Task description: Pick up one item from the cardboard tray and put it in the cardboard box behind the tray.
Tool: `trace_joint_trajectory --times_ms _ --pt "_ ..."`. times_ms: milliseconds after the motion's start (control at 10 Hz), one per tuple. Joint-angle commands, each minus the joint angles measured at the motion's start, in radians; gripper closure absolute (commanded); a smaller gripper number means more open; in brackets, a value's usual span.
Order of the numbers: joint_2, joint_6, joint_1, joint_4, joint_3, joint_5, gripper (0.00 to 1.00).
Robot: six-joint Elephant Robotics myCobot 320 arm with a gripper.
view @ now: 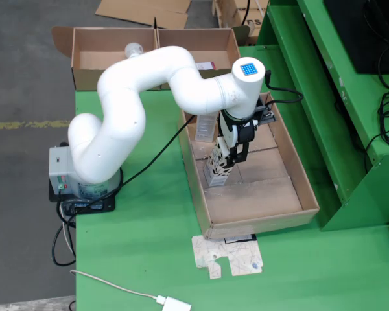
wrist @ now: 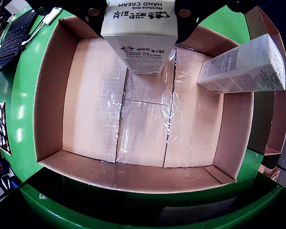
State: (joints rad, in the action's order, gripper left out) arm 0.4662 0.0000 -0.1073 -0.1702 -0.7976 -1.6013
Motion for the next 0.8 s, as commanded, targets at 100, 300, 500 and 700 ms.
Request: trace_joint_trajectory --times_ms 100,300,500,700 --pt "0.154 0.005 -0.022 -0.228 0.798 0.043 1.00" --pt "0.161 0.007 -0.036 -0.086 0.798 0.079 1.00" --pt "0.188 0.005 -0.047 0.086 0.798 0.133 1.00" --pt "0.196 -0.001 -0.059 0.178 0.798 0.181 1.00"
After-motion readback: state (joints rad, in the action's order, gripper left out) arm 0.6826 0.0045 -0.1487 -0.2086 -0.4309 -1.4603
